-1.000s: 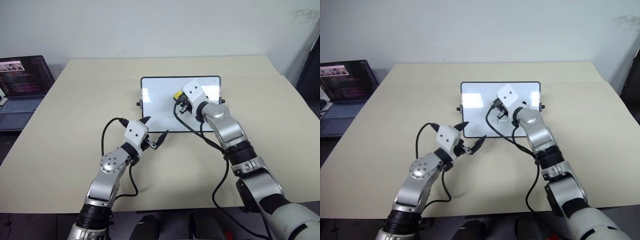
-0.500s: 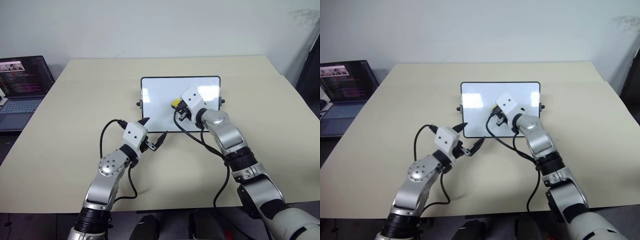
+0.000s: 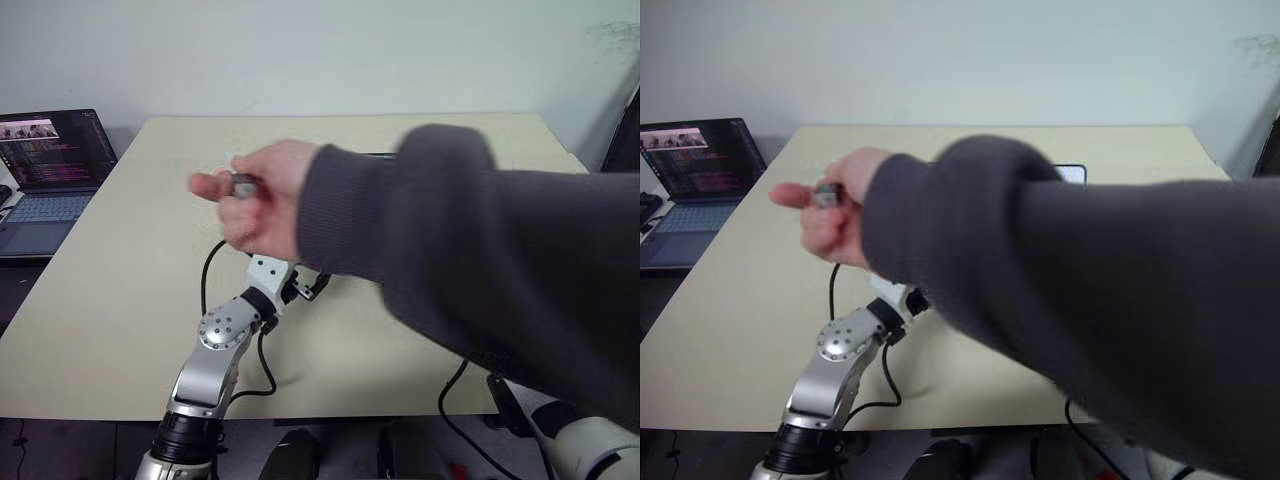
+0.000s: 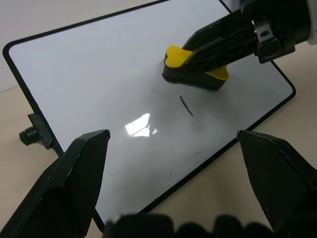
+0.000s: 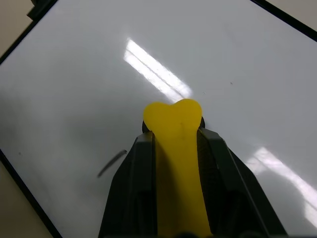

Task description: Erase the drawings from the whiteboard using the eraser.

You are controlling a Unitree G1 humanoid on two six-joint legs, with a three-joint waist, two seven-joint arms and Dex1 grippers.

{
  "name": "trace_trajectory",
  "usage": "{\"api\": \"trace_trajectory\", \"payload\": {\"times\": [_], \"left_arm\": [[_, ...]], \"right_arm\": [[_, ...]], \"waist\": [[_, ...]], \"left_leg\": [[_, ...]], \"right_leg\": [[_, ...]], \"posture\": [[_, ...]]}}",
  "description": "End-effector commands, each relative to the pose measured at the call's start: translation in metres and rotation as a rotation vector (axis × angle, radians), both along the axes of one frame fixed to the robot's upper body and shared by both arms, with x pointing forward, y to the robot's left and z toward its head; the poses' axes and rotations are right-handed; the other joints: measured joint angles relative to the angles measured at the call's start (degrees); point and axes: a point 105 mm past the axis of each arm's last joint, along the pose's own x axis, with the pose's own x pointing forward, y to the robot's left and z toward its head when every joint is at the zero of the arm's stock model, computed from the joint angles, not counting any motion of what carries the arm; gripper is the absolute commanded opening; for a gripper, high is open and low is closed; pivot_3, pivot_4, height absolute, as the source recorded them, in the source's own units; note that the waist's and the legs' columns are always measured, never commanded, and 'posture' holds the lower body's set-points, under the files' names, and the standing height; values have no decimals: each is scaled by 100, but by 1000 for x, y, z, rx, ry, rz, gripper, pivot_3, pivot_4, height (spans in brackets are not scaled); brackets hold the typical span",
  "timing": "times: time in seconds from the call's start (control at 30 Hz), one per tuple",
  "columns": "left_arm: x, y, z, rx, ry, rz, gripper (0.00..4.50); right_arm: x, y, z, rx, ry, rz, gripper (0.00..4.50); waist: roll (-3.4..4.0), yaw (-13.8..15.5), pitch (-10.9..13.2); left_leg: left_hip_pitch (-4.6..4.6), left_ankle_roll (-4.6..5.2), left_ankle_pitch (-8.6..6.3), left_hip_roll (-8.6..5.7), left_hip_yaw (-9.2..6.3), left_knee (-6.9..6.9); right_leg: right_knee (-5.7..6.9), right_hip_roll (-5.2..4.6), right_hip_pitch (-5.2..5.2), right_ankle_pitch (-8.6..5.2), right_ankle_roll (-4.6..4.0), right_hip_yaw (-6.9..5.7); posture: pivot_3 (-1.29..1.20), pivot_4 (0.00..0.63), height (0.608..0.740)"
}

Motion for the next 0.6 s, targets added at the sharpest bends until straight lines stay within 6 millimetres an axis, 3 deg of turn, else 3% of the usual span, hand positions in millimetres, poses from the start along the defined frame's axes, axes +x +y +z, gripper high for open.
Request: {"api": "trace_trajectory", "payload": {"times": [0.03, 0.37, 0.6], "left_arm": [[0, -3, 13, -9, -49, -12, 4500], [2, -5, 13, -12, -52, -19, 4500], [2, -5, 14, -11, -56, -17, 4500]], "right_arm": [[2, -21, -7, -38, 17, -66, 857], [1, -31, -8, -53, 19, -86, 857], [1, -2, -2, -18, 0, -31, 857]], "waist": [[0, -2, 0], [-2, 0, -1], [-2, -15, -1]], "left_leg": [[1, 0, 0, 0, 1, 0], [2, 0, 0, 1, 1, 1], [4, 0, 1, 3, 2, 1]], "right_leg": [[0, 0, 0, 0, 0, 1], [0, 0, 3, 0, 0, 0], [0, 0, 3, 0, 0, 2]], "posture": [[0, 150, 740], [0, 150, 740], [0, 150, 740]]}}
